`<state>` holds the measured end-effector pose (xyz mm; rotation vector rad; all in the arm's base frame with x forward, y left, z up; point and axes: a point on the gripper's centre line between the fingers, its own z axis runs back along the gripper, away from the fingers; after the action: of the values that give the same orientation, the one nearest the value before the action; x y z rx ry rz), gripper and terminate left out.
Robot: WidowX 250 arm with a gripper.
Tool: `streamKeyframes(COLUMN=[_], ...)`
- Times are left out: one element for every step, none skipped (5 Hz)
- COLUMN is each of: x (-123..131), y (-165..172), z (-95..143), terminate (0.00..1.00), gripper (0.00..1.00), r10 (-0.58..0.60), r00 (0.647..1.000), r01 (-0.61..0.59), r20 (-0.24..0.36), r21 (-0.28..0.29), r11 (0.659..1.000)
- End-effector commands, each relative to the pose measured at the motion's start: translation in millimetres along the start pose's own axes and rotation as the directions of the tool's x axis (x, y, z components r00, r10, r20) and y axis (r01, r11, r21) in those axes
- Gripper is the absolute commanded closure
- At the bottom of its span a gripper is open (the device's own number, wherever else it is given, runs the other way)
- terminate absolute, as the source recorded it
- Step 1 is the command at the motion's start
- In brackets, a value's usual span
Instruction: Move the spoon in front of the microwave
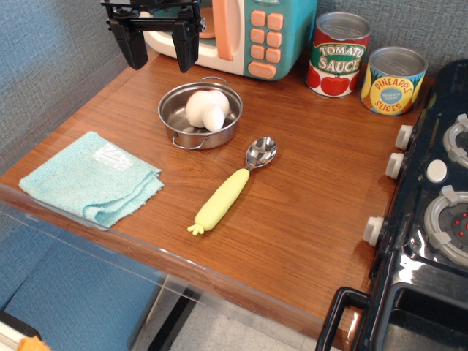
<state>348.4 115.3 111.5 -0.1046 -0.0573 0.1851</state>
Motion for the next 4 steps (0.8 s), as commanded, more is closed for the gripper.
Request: streamKeyframes(x=[0.0, -45.7, -76.3, -102.3], y=[0.0, -12.3, -21.8, -40.3], z=[0.0, -0.8, -2.1, -12.1], terminate=[0.00, 0.00, 0.00, 0.00], gripper=[0.00, 0.00, 0.00, 0.00], r10=[0.000, -0.044, -0.068, -0.128], r00=[1.000, 0.999, 0.998, 0.992], r01=[0.000, 0.044, 0.067, 0.128], r20=[0.000, -0.002, 0.012, -0.006], r21=[0.000, 0.053, 0.075, 0.089], r11=[1.000, 0.998, 0.995, 0.988])
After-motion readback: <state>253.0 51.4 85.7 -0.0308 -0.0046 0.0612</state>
